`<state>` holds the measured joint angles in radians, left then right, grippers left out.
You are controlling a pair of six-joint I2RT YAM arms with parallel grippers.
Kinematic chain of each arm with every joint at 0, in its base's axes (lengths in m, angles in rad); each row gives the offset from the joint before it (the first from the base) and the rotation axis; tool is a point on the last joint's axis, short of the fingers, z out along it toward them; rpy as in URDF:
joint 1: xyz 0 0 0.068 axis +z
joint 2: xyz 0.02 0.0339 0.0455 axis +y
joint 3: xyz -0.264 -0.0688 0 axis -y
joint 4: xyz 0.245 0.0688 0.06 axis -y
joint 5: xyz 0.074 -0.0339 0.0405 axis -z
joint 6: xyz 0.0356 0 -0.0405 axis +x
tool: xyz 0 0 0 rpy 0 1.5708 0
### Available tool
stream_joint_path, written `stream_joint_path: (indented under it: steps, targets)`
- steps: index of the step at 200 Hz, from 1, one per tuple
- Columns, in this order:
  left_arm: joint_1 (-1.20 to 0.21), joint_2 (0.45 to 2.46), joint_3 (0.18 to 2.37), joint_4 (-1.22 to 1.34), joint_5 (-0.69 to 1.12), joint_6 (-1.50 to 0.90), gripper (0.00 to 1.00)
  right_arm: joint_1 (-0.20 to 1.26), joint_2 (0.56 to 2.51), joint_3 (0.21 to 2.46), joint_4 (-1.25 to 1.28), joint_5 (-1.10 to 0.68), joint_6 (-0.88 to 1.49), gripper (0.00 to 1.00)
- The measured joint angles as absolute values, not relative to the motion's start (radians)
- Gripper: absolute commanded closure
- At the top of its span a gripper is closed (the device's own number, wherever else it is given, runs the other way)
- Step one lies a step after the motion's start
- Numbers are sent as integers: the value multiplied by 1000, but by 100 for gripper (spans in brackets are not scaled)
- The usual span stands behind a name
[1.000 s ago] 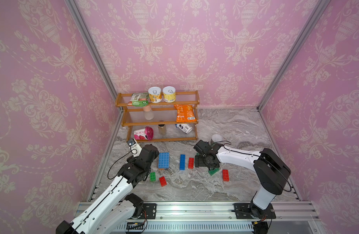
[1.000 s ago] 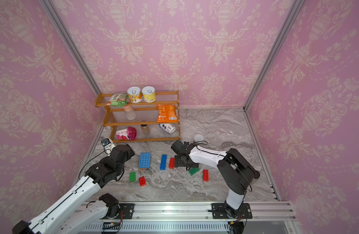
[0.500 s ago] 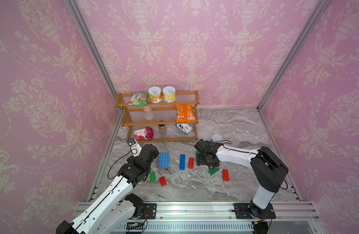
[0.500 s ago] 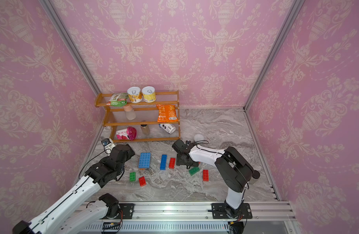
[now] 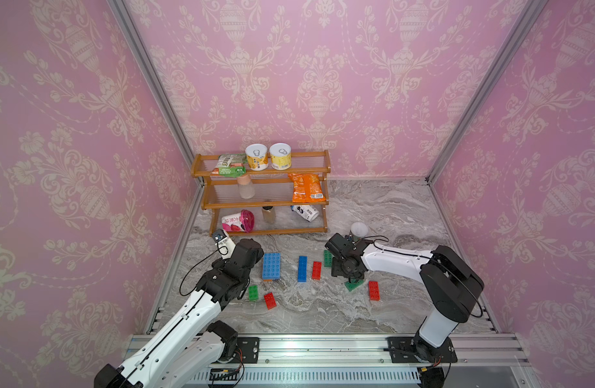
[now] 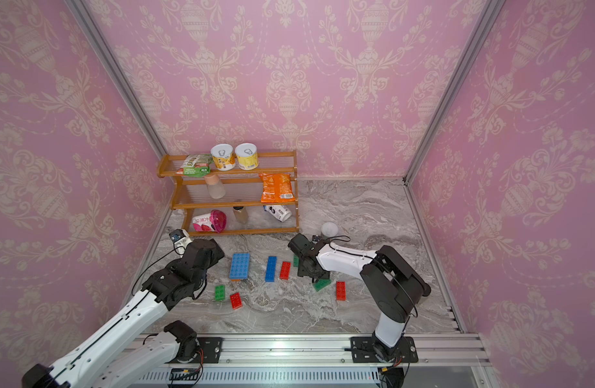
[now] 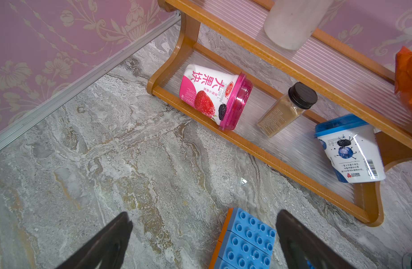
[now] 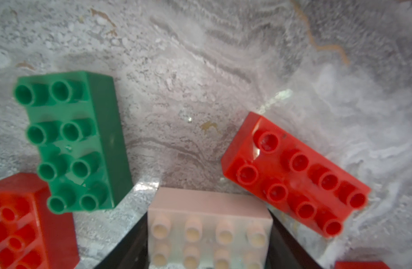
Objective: Assemble a rectangle with lego
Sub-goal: Pick up the lego brick from the center of the board, then move the lego brick at the center of the board.
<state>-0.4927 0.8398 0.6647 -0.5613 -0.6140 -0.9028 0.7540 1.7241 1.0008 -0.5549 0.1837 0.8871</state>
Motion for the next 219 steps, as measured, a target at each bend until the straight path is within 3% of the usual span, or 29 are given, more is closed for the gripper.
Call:
stream_joint_path:
  steps: [32,61,160,219]
  targets:
    - [-493,840,665,-561,-608,-903,1,754,1705,981,-555,178,886,63]
    - [-493,840,665,-561,-607,-903,1,756,1702,984,-566,163,868,71]
    - [-493,797,665,-566,-610,-883,1,917,1740,1297,-614,141,861,75]
    - [-493,768,665,-576,-612,-861,1,950,1832,1323,-519,35,862,71]
